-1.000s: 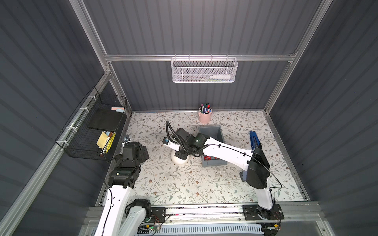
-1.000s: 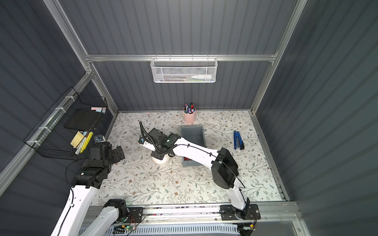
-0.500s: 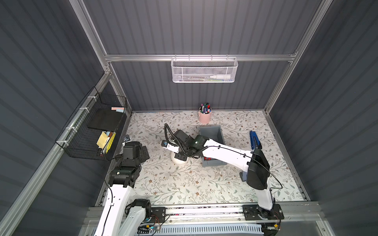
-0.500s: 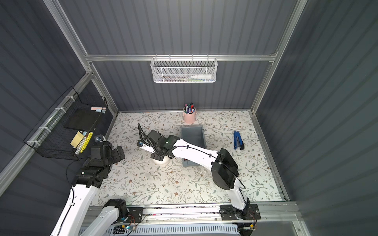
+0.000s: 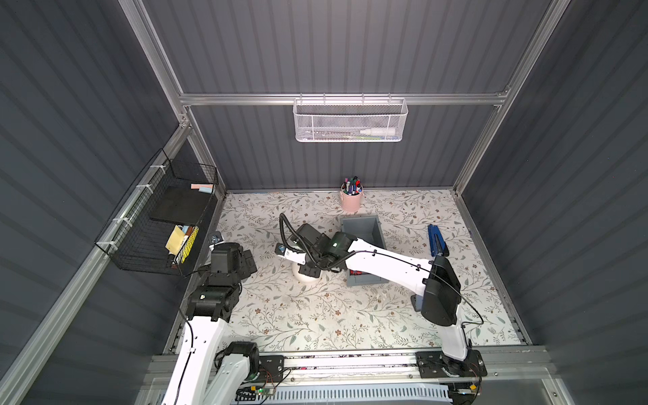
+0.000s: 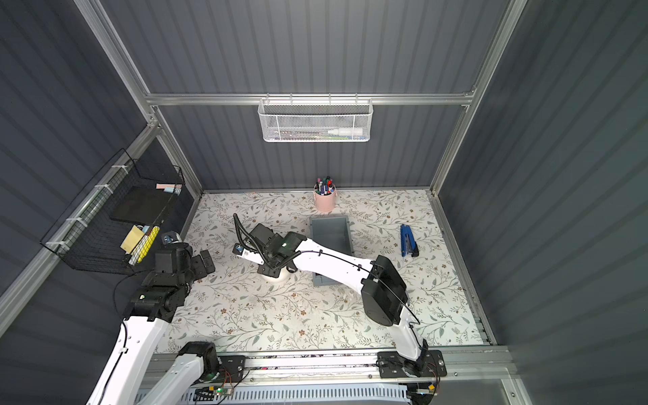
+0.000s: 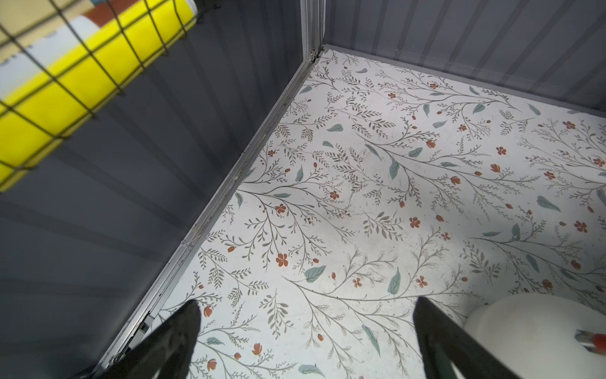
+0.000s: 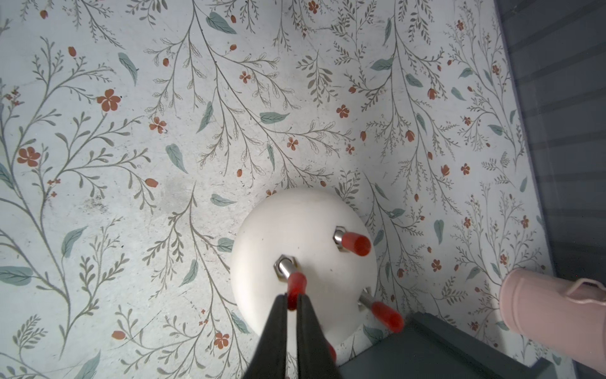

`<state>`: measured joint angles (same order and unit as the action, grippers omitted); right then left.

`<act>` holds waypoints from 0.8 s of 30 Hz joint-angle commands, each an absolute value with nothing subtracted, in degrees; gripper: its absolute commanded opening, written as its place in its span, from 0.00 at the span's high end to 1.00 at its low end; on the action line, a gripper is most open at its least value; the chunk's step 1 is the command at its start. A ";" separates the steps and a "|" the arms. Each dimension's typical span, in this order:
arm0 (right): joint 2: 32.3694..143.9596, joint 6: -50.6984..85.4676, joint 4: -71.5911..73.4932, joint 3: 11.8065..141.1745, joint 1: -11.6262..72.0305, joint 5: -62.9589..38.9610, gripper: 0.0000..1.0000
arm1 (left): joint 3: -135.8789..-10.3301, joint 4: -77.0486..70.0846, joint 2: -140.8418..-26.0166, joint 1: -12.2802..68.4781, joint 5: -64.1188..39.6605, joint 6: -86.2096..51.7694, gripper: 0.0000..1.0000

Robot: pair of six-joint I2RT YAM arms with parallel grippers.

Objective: Cover the protruding screws with screw protection sleeves
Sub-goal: Attach the screw protection sleeve to the screw.

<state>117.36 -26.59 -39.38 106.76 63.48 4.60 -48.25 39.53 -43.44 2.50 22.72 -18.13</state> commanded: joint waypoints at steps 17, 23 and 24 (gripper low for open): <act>121.33 -23.32 -44.82 112.30 62.01 0.00 0.90 | -48.55 41.22 -43.94 2.20 21.84 -19.61 0.00; 120.22 -21.47 -43.98 111.03 61.10 -0.31 0.92 | -48.49 41.34 -44.26 2.20 21.76 -19.96 0.00; 119.79 -21.36 -43.52 110.52 60.97 -0.71 0.93 | -48.53 41.31 -44.34 2.20 21.73 -19.95 0.01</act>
<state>119.61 -22.24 -42.17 111.02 61.60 0.36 -48.23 39.92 -44.12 2.50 22.33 -18.81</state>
